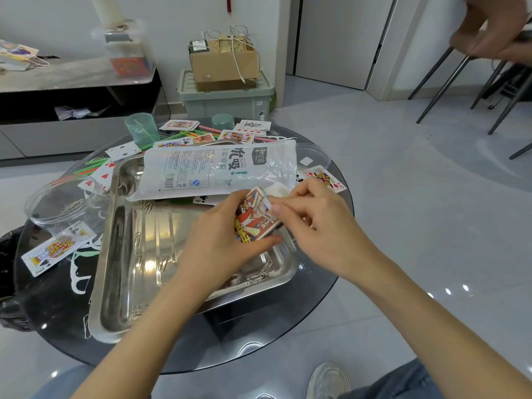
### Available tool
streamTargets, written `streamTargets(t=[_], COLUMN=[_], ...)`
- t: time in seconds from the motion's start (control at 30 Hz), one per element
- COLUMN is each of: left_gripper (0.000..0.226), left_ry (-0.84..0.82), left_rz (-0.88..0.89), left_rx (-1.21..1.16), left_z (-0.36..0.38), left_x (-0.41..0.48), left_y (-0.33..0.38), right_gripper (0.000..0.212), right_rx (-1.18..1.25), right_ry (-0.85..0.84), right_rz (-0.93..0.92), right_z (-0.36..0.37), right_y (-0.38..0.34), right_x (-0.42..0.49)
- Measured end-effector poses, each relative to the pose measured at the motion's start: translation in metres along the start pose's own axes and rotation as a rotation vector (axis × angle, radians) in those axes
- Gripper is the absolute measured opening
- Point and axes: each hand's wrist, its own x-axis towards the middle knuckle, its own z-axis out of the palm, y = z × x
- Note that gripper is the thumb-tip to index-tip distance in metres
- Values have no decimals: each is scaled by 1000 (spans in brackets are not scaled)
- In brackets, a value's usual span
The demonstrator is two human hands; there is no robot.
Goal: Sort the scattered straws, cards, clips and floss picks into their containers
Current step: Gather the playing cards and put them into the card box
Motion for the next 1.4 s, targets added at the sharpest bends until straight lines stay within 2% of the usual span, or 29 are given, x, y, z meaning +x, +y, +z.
streamTargets(t=[0.07,0.1,0.17,0.2,0.3,0.37,0.5,0.67,0.93,1.13,1.2,1.33,1.4], left_gripper=[74,77,84,86,81,65,49,47,51,51,53,54,53], left_ry=[8,5,-2,-13,-53,-47,-20,-17,-10,-44,-67,-81,-77], left_rz=[-32,-39,-47,-41,52,82,90,112,70,49,40,52,59], left_rx=[-22,-13,-5,-11,53,93,96,132,149,197,211,216,203], left_z=[-1,-2,-2,-1,1,3,1,-5,-9,-10,-10,-8,-7], left_x=[1,1,2,3,4,7,8,10,9,7,8,7,6], left_y=[-3,-4,-6,-6,-6,-6,-8,-8,-8,-12,-13,-13,-14], right_gripper=[25,24,18,17,27,40,58,60,41,19,17,15,16], right_rx=[26,52,-4,-89,-247,-339,-475,-524,-638,-855,-867,-873,-866], right_ry=[-10,64,258,286,113,48,93,59,-22,-209,-189,-130,-45], right_rz=[-29,4,152,259,530,579,570,573,402,210,143,128,121], right_z=[-4,-11,-26,-33,-31,-17,-2,-7,-18,-33,-39,-44,-46], right_y=[5,14,42,59,105,120,127,128,119,102,103,103,102], right_x=[4,11,30,40,54,58,71,76,71,53,43,30,26])
